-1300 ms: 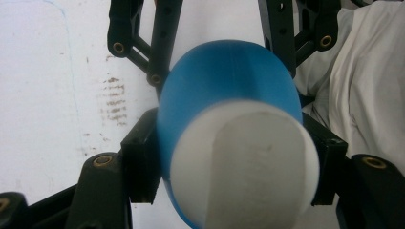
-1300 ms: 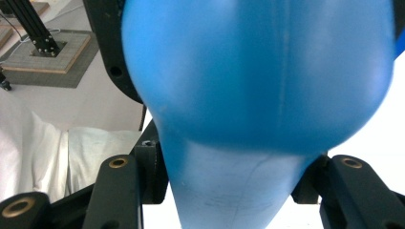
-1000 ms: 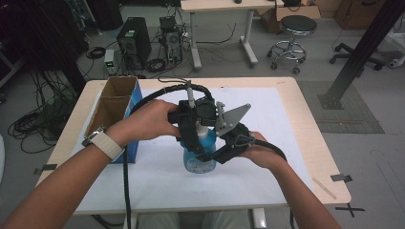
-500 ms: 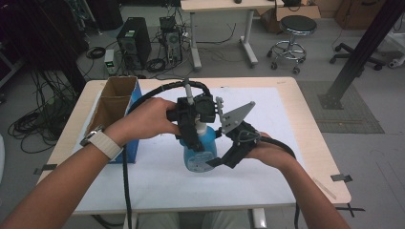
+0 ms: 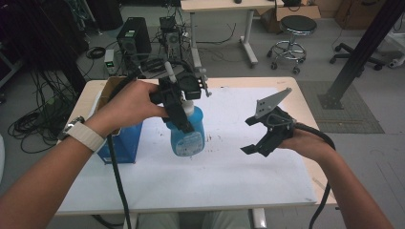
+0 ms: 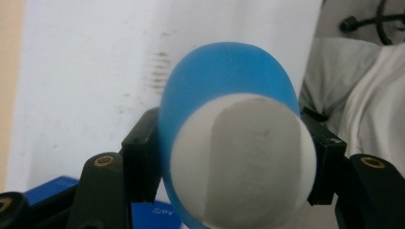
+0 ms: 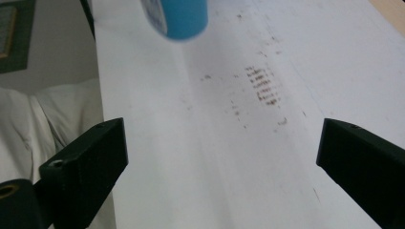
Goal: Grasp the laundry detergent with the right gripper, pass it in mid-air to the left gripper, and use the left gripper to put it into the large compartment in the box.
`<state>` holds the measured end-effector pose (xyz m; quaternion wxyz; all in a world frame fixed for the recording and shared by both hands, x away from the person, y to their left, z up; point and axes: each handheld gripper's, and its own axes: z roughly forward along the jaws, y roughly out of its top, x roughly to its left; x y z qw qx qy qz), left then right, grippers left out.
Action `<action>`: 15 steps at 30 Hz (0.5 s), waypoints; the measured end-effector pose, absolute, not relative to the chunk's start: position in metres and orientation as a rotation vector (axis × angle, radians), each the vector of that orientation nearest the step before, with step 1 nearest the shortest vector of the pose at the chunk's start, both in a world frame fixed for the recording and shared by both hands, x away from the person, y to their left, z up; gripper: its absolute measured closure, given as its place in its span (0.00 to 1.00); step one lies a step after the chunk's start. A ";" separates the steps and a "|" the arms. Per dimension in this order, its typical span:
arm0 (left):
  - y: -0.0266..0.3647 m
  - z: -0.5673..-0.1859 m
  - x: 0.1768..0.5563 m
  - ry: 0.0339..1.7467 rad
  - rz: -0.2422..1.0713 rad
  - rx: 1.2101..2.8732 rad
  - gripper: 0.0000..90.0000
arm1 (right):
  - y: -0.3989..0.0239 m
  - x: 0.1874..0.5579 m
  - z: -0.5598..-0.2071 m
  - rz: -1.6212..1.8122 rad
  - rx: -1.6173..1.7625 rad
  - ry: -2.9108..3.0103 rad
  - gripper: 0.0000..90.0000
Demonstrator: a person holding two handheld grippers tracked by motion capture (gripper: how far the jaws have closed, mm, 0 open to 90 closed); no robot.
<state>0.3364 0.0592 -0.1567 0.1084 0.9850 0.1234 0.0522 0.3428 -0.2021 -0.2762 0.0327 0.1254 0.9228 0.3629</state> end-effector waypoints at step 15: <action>0.085 -0.102 0.363 0.792 0.257 2.784 0.42 | -0.231 0.342 -0.264 0.924 0.473 2.793 0.03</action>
